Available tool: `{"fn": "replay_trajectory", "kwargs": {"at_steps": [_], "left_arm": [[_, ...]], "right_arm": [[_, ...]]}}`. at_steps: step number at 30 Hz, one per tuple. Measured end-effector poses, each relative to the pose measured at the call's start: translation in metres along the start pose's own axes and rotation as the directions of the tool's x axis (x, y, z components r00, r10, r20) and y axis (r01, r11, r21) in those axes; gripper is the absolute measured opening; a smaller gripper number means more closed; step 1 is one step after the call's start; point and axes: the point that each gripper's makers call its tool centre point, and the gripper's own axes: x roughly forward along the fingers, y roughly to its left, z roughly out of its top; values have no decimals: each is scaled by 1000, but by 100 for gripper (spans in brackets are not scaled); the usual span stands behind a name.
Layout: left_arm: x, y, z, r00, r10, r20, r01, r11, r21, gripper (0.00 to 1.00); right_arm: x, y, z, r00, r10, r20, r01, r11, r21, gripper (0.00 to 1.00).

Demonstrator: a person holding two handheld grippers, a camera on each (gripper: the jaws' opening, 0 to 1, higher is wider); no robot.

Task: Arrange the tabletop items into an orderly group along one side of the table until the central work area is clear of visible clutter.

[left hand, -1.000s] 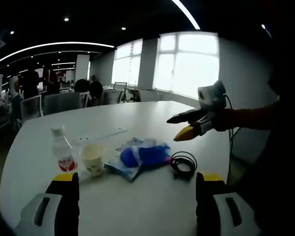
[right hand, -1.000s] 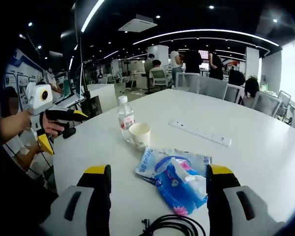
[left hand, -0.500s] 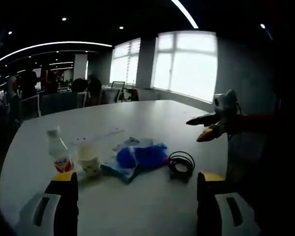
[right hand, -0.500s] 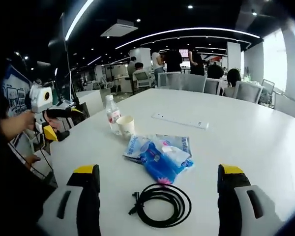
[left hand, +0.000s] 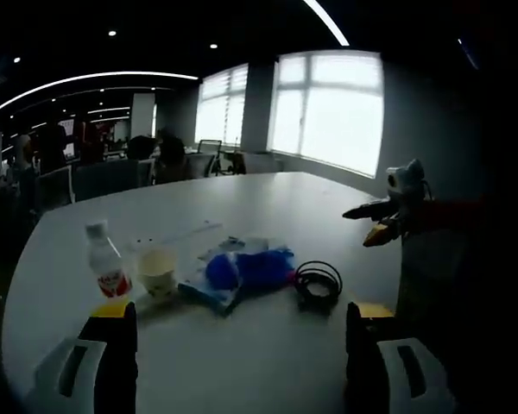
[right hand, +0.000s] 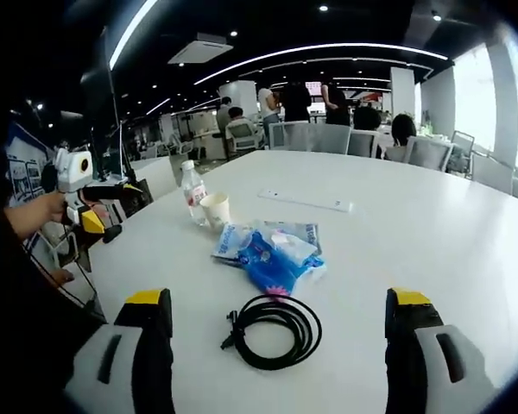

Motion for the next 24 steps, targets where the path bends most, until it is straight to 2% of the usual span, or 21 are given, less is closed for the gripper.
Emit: {"fn": "replay_trajectory", "kwargs": {"at_steps": [9,11,16,21,24], "left_arm": [[-4,-5,-4,1000,-5,-4,5,1000,-10,98],[-2,-9,-1,1000,-7,12,7,1000,22,98],[8,-15,1,1000,-25,-4,25,1000,6,95],[21,-23,6,998,-57,-2,57,998,13,94],[32,-37,7,993,-114,-19,114,993,9,90]], "right_arm": [[-1,-3,0,1000,0,2,0,1000,17,100],[1,-3,-2,1000,0,-4,0,1000,21,100],[3,0,1,1000,13,-2,-13,999,30,99],[7,0,6,1000,14,1,-14,1000,18,96],[10,0,6,1000,23,4,-23,1000,7,93]]}}
